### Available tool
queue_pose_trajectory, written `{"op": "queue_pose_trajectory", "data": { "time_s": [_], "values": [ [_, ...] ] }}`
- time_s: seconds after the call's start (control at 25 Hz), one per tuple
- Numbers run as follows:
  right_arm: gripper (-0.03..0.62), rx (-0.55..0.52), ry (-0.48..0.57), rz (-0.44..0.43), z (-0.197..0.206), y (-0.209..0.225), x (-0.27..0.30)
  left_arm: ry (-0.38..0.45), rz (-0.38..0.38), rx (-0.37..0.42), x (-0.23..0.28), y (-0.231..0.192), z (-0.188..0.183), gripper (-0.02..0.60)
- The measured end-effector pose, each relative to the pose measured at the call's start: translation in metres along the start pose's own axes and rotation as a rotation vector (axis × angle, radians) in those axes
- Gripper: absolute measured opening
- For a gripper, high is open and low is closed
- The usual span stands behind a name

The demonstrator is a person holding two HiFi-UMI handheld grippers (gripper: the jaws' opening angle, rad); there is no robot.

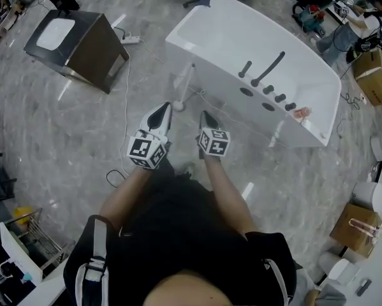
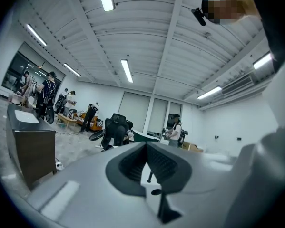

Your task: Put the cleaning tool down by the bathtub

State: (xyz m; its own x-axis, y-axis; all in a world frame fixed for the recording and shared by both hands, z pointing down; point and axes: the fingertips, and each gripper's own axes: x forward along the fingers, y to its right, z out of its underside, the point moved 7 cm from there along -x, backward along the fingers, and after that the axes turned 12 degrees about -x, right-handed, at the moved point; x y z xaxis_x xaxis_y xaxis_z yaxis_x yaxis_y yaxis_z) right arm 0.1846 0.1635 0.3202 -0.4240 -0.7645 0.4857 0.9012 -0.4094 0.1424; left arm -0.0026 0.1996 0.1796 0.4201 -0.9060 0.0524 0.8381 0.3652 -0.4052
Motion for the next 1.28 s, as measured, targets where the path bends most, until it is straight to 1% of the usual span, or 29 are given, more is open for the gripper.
{"op": "queue_pose_trajectory", "data": {
  "time_s": [0.24, 0.52, 0.8, 1.04, 1.28],
  "values": [
    [0.0, -0.026, 0.059, 0.012, -0.015, -0.021, -0.039, -0.002, 0.017, -0.006, -0.032, 0.004, -0.003, 0.006],
    [0.0, -0.066, 0.105, 0.021, -0.034, -0.067, -0.067, -0.012, 0.053, -0.014, -0.066, -0.009, -0.017, 0.006],
    [0.0, -0.097, 0.171, 0.01, -0.054, -0.109, -0.097, -0.023, 0.079, -0.021, -0.087, -0.015, -0.024, 0.006],
    [0.0, -0.099, 0.215, 0.009, -0.058, -0.126, -0.115, -0.032, 0.091, -0.023, -0.096, -0.021, -0.02, 0.006],
    [-0.002, -0.116, 0.23, 0.023, -0.06, -0.129, -0.116, -0.041, 0.102, -0.021, -0.095, -0.024, -0.02, 0.006]
  ]
}}
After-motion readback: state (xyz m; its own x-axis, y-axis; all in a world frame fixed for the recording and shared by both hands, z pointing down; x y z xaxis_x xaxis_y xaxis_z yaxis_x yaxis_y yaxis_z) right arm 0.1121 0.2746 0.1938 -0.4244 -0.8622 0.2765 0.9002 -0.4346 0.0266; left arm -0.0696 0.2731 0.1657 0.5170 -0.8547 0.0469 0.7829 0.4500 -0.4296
